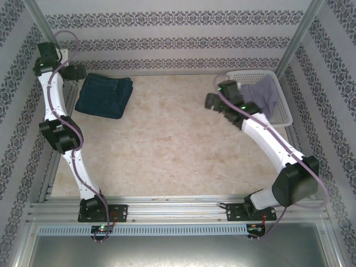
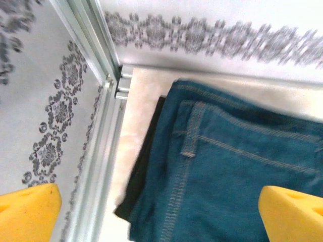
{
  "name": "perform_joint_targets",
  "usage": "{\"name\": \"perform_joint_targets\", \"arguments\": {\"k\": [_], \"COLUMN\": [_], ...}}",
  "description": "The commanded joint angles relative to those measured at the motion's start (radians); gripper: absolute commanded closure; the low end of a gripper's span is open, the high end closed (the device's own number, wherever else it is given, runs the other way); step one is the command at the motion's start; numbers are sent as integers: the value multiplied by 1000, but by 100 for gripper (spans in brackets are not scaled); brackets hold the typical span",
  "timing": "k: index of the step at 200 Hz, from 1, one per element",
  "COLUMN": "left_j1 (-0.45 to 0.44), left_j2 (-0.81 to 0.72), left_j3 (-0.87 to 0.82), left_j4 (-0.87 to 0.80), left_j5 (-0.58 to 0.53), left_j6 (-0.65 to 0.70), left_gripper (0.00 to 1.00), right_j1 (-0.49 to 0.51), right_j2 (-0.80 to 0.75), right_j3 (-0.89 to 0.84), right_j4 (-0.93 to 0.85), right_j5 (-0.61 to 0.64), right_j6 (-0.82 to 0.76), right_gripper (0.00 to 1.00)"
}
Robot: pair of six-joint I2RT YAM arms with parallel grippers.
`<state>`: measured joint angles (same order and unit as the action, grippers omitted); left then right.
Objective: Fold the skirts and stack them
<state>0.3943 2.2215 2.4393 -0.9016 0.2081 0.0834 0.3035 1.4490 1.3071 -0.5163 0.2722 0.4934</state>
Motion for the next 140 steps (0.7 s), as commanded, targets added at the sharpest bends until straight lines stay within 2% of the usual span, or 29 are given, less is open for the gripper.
{"name": "perform_joint_targets", "arguments": {"k": [1, 18, 34, 62, 85, 100, 126, 132, 140], "left_j1": [-75, -135, -181, -244, -249, -249, -246, -247, -245], "left_j2": [-186, -322, -435, -570, -638, -668, -696, -703, -715], "left_j3": [-195, -465, -704, -1004, -1206, -1274, -1275, -1275, -1282], "left_j4": [158, 359, 563, 765, 888, 872, 683, 660, 650], "left_j5": [57, 140, 218, 298, 399, 419, 367, 353, 340], "left_j6": [-268, -387, -520, -662, -750, -732, -632, -623, -617], "left_gripper": [0, 0, 0, 0, 0, 0, 0, 0, 0], "right_j1": [-196, -323, -391, -433, -436, -435, -434, -434, -434], "right_j2": [63, 151, 255, 447, 609, 722, 921, 963, 1015], "right_j3": [58, 126, 208, 380, 536, 662, 905, 962, 1026], "right_j4": [-79, -124, -169, -260, -319, -397, -563, -602, -641], "right_j5": [13, -88, -154, -196, -303, -297, -201, -180, -160], "right_j6": [-29, -48, -77, -178, -304, -328, -298, -286, -270], "right_gripper": [2, 2, 2, 2, 3, 4, 7, 9, 18]}}
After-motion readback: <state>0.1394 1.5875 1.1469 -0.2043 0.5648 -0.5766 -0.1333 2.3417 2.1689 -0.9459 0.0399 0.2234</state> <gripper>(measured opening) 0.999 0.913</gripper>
